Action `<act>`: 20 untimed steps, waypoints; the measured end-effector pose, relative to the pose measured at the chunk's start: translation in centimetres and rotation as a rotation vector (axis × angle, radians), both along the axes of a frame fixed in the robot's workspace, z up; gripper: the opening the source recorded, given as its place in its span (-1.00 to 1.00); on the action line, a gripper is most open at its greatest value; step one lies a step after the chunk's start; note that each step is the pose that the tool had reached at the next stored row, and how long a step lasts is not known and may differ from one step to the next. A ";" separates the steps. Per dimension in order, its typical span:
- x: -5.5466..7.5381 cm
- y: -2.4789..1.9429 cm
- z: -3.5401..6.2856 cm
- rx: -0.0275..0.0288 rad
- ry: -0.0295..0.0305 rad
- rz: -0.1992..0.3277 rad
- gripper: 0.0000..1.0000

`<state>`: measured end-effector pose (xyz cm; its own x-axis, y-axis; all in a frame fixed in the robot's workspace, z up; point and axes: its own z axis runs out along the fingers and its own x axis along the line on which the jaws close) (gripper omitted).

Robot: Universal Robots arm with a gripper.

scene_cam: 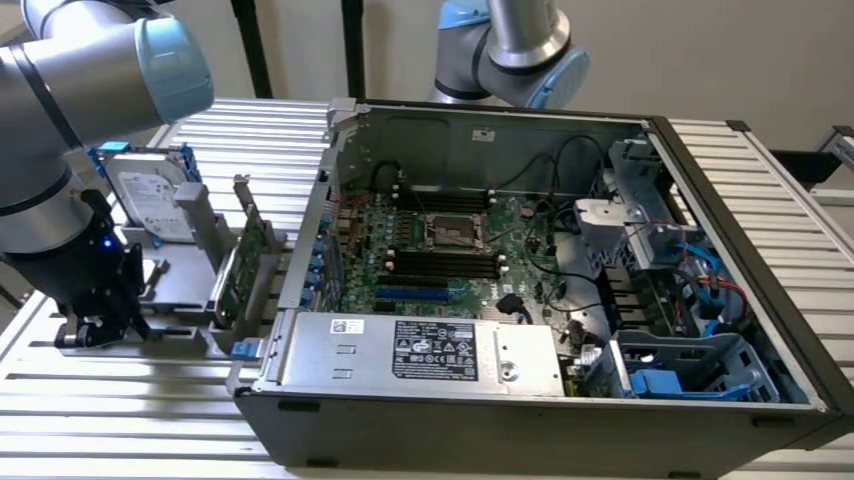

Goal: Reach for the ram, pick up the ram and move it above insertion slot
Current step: 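Pick up the ram and move it above insertion slot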

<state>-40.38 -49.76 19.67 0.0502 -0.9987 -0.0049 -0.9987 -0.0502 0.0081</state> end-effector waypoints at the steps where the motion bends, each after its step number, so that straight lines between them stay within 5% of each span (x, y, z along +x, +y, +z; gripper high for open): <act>1: 0.0 0.00 0.00 0.0000 0.0000 0.000 -0.73; 20: 0.0 0.00 0.22 0.0000 0.0016 -0.056 -0.73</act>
<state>-40.36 -49.76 19.89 -0.0063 -1.0000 -0.0049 -0.9999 0.0063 0.0097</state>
